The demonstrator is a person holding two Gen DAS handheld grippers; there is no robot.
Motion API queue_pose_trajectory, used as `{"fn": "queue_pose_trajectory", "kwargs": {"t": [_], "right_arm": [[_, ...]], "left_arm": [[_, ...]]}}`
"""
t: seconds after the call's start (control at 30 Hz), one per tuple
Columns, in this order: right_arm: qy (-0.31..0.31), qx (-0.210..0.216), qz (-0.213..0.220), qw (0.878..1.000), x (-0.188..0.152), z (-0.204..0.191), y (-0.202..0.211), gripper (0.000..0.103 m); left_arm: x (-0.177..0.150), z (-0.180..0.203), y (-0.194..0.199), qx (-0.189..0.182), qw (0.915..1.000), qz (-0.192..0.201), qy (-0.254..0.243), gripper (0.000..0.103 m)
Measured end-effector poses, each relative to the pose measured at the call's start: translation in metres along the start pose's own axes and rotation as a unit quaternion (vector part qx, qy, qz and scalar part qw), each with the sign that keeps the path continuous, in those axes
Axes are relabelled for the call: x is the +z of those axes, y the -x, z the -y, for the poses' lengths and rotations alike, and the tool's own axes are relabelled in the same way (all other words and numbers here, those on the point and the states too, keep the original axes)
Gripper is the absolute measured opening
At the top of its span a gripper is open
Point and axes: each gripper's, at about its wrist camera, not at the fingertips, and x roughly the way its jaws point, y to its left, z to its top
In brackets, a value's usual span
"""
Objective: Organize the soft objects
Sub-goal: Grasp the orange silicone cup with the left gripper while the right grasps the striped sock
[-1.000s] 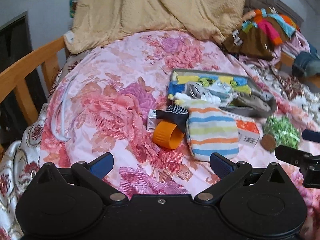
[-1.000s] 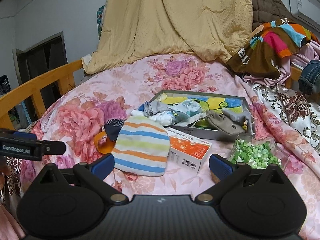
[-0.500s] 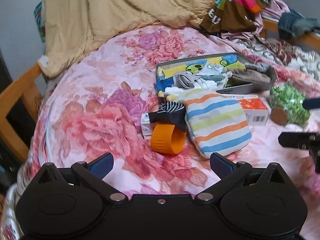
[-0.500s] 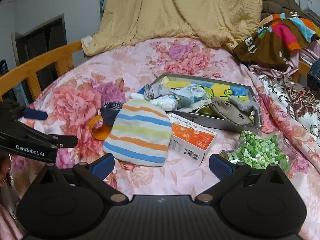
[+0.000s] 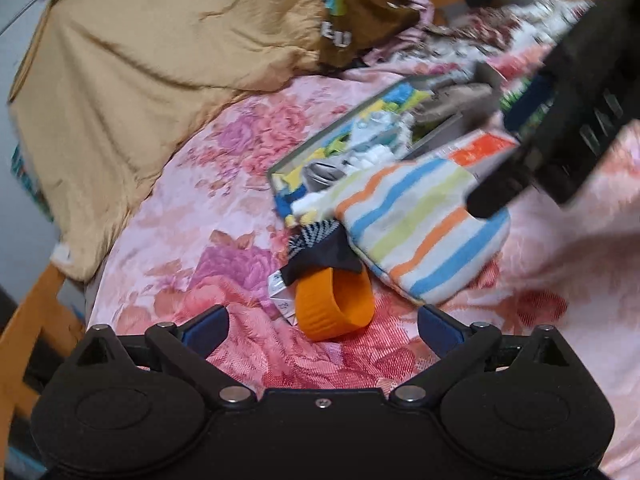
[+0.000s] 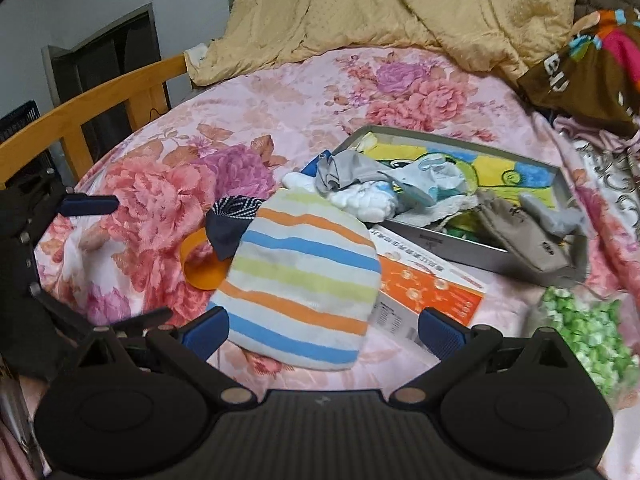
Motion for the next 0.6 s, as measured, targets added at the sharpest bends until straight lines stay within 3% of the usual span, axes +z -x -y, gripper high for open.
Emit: {"fn": "queue_pose_trajectory", "kwargs": {"t": [0.23, 0.53, 0.6], "right_arm": [[-0.036, 0.015, -0.016, 0.999, 0.006, 0.004, -0.016, 0.102], [-0.077, 0.028, -0.048, 0.996, 0.007, 0.004, -0.04, 0.095], [-0.081, 0.031, -0.054, 0.995, 0.007, 0.003, -0.045, 0.092]], "left_arm": [[-0.01, 0.005, -0.027, 0.006, 0.9988, -0.016, -0.045, 0.088], [-0.019, 0.024, -0.037, 0.004, 0.9936, 0.014, -0.112, 0.075], [-0.021, 0.029, -0.04, 0.001, 0.9913, 0.024, -0.129, 0.066]]}}
